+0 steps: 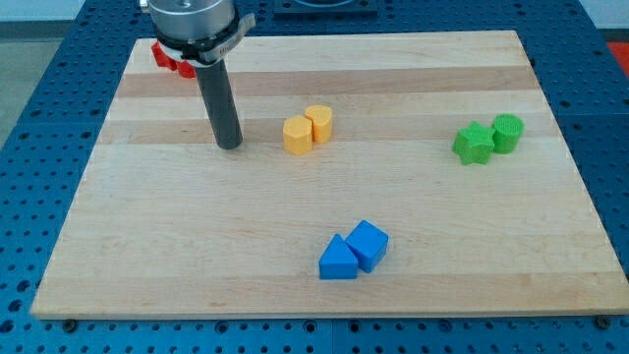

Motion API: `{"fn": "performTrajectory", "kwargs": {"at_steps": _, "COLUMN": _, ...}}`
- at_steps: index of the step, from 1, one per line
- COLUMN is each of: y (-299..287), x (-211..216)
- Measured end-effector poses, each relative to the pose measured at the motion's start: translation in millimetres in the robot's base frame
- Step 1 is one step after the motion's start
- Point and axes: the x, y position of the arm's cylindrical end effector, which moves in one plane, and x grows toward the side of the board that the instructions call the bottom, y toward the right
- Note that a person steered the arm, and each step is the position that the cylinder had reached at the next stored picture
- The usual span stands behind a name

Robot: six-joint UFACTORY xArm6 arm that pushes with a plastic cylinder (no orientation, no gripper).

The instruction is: Move the yellow hexagon and the yellow heart a bit up

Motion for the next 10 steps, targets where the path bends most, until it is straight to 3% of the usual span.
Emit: {"fn": "performTrajectory", "kwargs": {"at_steps": 10, "y": 75.6, "x": 15.0}}
